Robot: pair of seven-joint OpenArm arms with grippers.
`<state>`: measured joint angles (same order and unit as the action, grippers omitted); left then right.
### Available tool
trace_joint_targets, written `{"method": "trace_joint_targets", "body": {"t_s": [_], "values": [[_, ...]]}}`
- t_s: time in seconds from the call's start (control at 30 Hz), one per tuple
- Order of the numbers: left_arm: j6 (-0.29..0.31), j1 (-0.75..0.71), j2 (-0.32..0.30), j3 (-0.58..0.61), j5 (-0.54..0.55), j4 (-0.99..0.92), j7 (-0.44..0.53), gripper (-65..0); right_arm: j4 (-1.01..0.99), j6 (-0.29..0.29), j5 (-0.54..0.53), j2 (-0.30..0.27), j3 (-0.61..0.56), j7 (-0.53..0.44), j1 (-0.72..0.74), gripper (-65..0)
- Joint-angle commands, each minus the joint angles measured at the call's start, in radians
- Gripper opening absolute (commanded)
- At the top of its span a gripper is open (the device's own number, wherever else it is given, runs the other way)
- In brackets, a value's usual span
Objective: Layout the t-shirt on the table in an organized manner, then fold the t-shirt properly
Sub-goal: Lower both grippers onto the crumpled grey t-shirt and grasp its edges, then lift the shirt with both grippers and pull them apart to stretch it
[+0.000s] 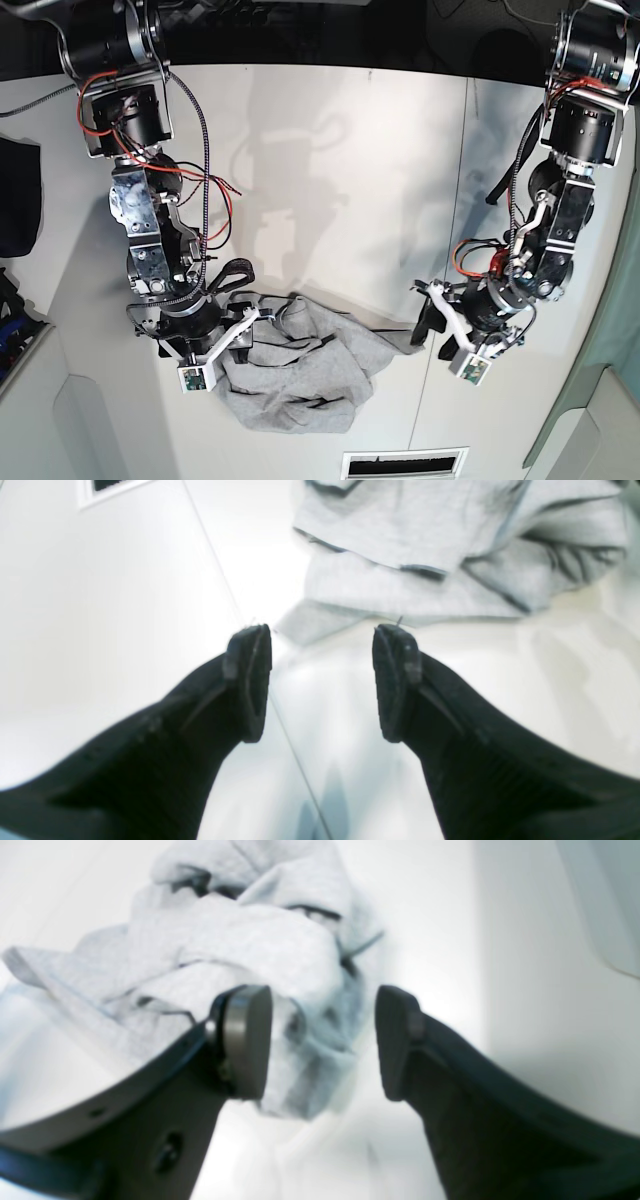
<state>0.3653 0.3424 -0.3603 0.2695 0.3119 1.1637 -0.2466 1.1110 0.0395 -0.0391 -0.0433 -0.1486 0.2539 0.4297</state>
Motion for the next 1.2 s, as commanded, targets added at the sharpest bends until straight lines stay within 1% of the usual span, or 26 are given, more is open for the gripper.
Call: {"method": "trace_joint_targets", "body": {"t_s": [0.0, 0.07, 0.13, 0.23, 0.27, 0.33, 0.37, 0.4, 0.43, 0.47, 0.5, 0.6, 0.7, 0.77, 0.8, 0.87, 0.93, 1.0, 1.1, 1.13, 1.17], "values": [[-0.003, 0.058, 0.009, 0.013, -0.005, -0.044, 0.053, -30.1, -0.031, 0.003, 0.007, 0.008, 0.001, -0.034, 0.047, -32.2], [-0.003, 0.122, 0.046, 0.045, -0.026, -0.171, 0.109, -30.1, -0.132, 0.024, 0.013, 0.013, 0.001, -0.062, 0.088, -32.2], [-0.004, 0.18, 0.089, 0.067, -0.028, -0.301, 0.163, -30.1, -0.232, 0.065, 0.012, 0.014, 0.001, -0.084, 0.129, -32.2], [-0.047, 0.253, 0.161, 0.072, -0.064, -0.491, 0.254, -30.1, -0.351, 0.12, 0.004, 0.014, 0.0, -0.123, 0.173, -32.8], [-0.052, 0.274, 0.182, 0.072, -0.077, -0.542, 0.268, -30.2, -0.376, 0.134, 0.005, 0.014, 0.0, -0.148, 0.179, -34.8], [-0.067, 0.304, 0.212, 0.072, -0.106, -0.614, 0.28, -31.3, -0.394, 0.138, 0.006, 0.013, 0.001, -0.187, 0.177, -42.6], [-0.084, 0.312, 0.22, 0.072, -0.116, -0.631, 0.28, -35.2, -0.394, 0.138, 0.006, 0.014, 0.001, -0.195, 0.176, -48.4], [-0.101, 0.317, 0.227, 0.072, -0.119, -0.638, 0.278, -42.1, -0.394, 0.138, 0.006, 0.014, 0.001, -0.195, 0.176, -55.1], [-0.128, 0.318, 0.228, 0.072, -0.119, -0.639, 0.273, -51.0, -0.394, 0.141, 0.006, 0.016, 0.001, -0.198, 0.177, -61.9], [-0.146, 0.319, 0.228, 0.072, -0.118, -0.639, 0.272, -59.9, -0.393, 0.143, 0.006, 0.017, 0.001, -0.2, 0.177, -65.0], [-0.154, 0.32, 0.227, 0.072, -0.117, -0.639, 0.269, -65.0, -0.393, 0.148, 0.009, 0.019, 0.001, -0.201, 0.177, -65.0], [-0.153, 0.326, 0.225, 0.072, -0.118, -0.633, 0.233, -65.0, -0.382, 0.159, 0.056, 0.019, 0.001, -0.201, 0.177, -65.0], [-0.152, 0.338, 0.199, 0.072, -0.114, -0.602, 0.194, -65.0, -0.33, 0.159, 0.066, 0.016, 0.001, -0.201, 0.177, -65.0], [-0.153, 0.338, 0.169, 0.072, -0.109, -0.542, 0.171, -65.0, -0.266, 0.173, 0.066, 0.011, 0.001, -0.198, 0.176, -65.0], [-0.153, 0.336, 0.148, 0.072, -0.099, -0.504, 0.146, -65.0, -0.228, 0.189, 0.065, 0.008, 0.001, -0.188, 0.176, -65.0], [-0.152, 0.336, 0.099, 0.072, -0.071, -0.414, 0.072, -65.0, -0.142, 0.197, 0.065, 0.004, 0.001, -0.125, 0.177, -65.0], [-0.153, 0.336, 0.042, 0.072, -0.037, -0.314, 0.007, -65.0, -0.041, 0.196, 0.065, -0.002, 0.006, -0.024, 0.177, -65.0], [-0.152, 0.336, -0.021, 0.071, -0.011, -0.222, -0.015, -65.0, 0.052, 0.193, 0.047, -0.019, 0.011, 0.046, 0.177, -65.0], [-0.139, 0.336, -0.093, 0.071, 0.042, -0.101, -0.043, -65.0, 0.167, 0.193, -0.011, -0.06, 0.028, 0.076, 0.177, -65.0], [-0.126, 0.336, -0.109, 0.071, 0.058, -0.067, -0.066, -65.0, 0.201, 0.193, -0.023, -0.069, 0.04, 0.085, 0.177, -65.0], [-0.098, 0.336, -0.119, 0.071, 0.076, -0.04, -0.099, -65.0, 0.233, 0.193, -0.032, -0.073, 0.053, 0.096, 0.177, -65.0]]}}
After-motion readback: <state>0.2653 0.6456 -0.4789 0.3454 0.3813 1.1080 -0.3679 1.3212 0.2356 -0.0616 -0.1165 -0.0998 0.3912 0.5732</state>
